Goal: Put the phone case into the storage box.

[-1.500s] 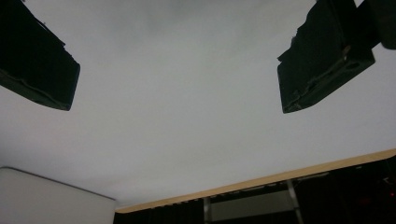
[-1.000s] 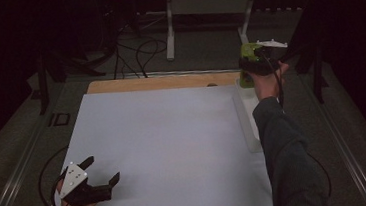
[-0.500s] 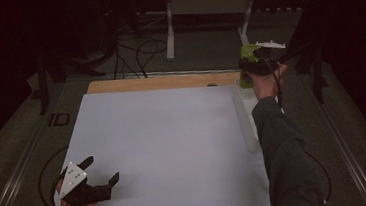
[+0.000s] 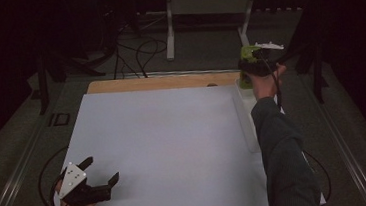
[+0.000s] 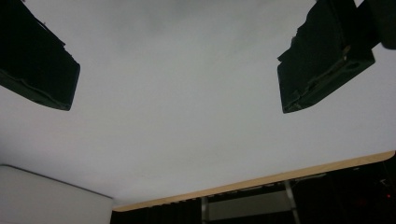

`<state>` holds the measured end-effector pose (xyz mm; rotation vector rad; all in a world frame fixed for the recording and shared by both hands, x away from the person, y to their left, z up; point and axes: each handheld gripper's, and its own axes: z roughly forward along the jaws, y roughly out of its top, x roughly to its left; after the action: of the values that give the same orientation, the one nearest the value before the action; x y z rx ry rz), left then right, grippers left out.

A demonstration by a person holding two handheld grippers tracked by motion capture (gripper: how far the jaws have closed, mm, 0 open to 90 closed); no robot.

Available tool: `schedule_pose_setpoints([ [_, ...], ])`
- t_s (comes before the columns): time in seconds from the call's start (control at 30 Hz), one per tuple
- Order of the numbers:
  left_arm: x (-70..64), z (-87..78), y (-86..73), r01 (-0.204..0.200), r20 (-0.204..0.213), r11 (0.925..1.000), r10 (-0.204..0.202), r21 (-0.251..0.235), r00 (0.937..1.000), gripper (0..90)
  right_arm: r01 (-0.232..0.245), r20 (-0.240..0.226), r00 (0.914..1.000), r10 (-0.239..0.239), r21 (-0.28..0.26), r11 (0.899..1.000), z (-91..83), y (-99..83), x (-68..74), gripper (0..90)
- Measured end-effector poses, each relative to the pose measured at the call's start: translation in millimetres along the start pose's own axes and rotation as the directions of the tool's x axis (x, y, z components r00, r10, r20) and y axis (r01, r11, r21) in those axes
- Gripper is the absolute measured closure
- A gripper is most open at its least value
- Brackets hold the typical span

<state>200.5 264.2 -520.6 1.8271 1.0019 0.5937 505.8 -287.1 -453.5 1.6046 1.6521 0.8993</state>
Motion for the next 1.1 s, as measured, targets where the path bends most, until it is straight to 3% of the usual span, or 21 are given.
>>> schedule_pose_setpoints([
  [1.1, 0.2, -1.2, -0.9, 0.002, -0.004, 1.0, -0.002, 0.002, 1.0, 0.0, 0.003, 0.024, 0.9997, -0.004, 0.045, 0.999, 18.3, -14.9, -1.8, 15.4],
])
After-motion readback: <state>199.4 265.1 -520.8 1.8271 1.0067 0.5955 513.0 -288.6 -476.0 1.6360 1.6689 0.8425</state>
